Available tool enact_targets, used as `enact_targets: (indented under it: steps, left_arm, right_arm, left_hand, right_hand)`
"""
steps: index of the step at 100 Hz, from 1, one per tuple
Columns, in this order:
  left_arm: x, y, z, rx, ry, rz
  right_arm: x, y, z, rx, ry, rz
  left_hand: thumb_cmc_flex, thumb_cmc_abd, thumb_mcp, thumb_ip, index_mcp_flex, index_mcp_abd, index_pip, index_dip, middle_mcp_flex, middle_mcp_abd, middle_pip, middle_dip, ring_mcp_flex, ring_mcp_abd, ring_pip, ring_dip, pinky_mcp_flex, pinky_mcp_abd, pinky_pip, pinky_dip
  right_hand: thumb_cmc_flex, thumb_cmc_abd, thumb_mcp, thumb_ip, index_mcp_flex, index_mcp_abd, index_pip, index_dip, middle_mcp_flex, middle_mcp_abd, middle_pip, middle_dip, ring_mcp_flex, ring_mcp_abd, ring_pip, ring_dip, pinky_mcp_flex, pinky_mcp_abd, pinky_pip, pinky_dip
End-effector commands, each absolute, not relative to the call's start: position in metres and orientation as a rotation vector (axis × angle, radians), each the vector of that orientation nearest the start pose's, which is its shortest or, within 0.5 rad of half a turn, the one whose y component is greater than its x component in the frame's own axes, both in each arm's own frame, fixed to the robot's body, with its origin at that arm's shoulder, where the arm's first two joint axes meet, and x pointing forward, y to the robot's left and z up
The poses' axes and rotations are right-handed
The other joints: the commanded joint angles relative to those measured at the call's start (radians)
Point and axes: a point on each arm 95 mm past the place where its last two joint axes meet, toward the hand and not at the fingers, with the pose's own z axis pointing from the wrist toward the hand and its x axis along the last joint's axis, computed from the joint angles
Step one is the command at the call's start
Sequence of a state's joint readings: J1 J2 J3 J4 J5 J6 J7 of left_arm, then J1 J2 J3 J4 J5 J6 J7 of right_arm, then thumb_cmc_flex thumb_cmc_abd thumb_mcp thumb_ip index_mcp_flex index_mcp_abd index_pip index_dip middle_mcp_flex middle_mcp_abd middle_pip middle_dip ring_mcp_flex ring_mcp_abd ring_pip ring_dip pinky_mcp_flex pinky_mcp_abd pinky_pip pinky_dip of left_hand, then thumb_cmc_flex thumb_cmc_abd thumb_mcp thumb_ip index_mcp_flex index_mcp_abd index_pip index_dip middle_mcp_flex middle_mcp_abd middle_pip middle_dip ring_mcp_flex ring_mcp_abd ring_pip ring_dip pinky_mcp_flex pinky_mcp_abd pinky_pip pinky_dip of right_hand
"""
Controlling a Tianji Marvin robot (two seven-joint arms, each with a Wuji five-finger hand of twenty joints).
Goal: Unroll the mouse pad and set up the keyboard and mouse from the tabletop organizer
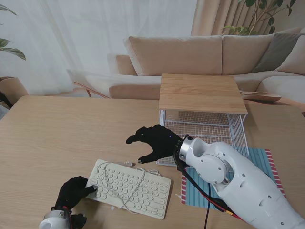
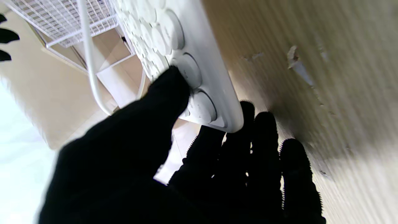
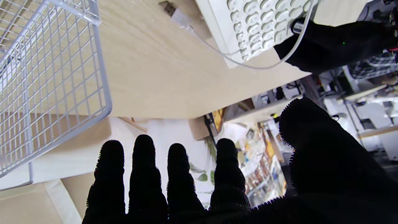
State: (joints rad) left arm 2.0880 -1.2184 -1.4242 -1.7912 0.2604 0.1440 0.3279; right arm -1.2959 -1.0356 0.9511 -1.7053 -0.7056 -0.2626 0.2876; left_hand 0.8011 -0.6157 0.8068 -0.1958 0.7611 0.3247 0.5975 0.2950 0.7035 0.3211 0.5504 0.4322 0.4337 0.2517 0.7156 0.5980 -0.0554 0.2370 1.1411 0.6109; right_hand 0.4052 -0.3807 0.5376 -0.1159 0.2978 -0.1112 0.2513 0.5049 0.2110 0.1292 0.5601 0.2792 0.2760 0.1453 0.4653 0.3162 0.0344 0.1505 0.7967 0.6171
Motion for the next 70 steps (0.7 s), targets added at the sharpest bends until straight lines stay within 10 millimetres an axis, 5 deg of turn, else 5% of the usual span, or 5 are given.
enact_targets:
  steps: [1,17,28,50,70]
  left_arm:
    - [0.247,0.056,-0.404,-2.168,0.593,-1.46]
    - [0.251,0.061,-0.403,-2.147,0.722,-1.433]
    - [0.255,0.063,-0.402,-2.117,0.767,-1.437]
    - [0.269,0.066,-0.391,-1.989,0.83,-1.519]
    - [0.291,0.068,-0.364,-1.863,0.878,-1.618]
  right_arm:
    - [0.4,0.107,-0.256,0.968,2.007,1.847]
    - [0.399,0.101,-0.256,0.98,1.976,1.848]
    - [0.399,0.097,-0.257,0.987,1.953,1.849]
    - [0.398,0.092,-0.255,0.99,1.915,1.859]
    - [0.396,0.087,-0.252,0.981,1.854,1.887]
  left_hand:
    - [-0.038,0.026,0.095,0.087,-0.076,-0.064,-0.042,0.016,-0.144,-0.06,-0.02,-0.024,-0.102,0.085,-0.117,-0.047,-0.042,0.085,-0.17,-0.126]
    - [-0.115,0.016,0.026,0.099,-0.357,-0.117,-0.162,0.003,-0.422,-0.114,-0.089,-0.076,-0.297,0.009,-0.243,-0.096,-0.033,0.055,-0.356,-0.225]
    - [-0.159,0.004,-0.013,0.103,-0.456,-0.158,-0.197,-0.016,-0.5,-0.137,-0.151,-0.119,-0.345,-0.027,-0.329,-0.14,-0.025,0.045,-0.447,-0.27]
    - [-0.22,0.02,-0.088,0.103,-0.547,-0.252,-0.204,-0.031,-0.51,-0.168,-0.307,-0.211,-0.363,-0.076,-0.476,-0.161,-0.019,0.019,-0.574,-0.311]
    - [-0.234,0.031,-0.143,0.104,-0.568,-0.286,-0.222,-0.046,-0.522,-0.183,-0.369,-0.248,-0.377,-0.08,-0.535,-0.148,-0.024,0.022,-0.682,-0.289]
  right_hand:
    - [-0.012,0.027,-0.028,0.048,-0.001,-0.04,-0.013,-0.003,-0.033,-0.002,-0.008,-0.001,-0.03,-0.015,0.0,-0.005,-0.017,-0.018,-0.026,0.005]
    - [-0.007,0.034,-0.041,0.049,0.01,-0.05,-0.01,0.0,-0.029,-0.001,-0.006,0.0,-0.029,-0.013,0.001,-0.005,-0.017,-0.017,-0.03,0.01]
    - [-0.001,0.036,-0.048,0.05,0.011,-0.059,-0.012,0.001,-0.027,0.0,-0.006,-0.001,-0.027,-0.013,0.003,-0.004,-0.017,-0.017,-0.031,0.015]
    - [0.004,0.044,-0.06,0.051,0.001,-0.058,-0.02,0.0,-0.035,-0.01,-0.008,-0.001,-0.035,-0.02,-0.002,-0.006,-0.024,-0.019,-0.04,0.02]
    - [0.012,0.058,-0.077,0.055,-0.013,-0.038,-0.038,-0.002,-0.037,-0.028,-0.032,-0.012,-0.048,-0.037,-0.039,-0.025,-0.037,-0.019,-0.131,-0.007]
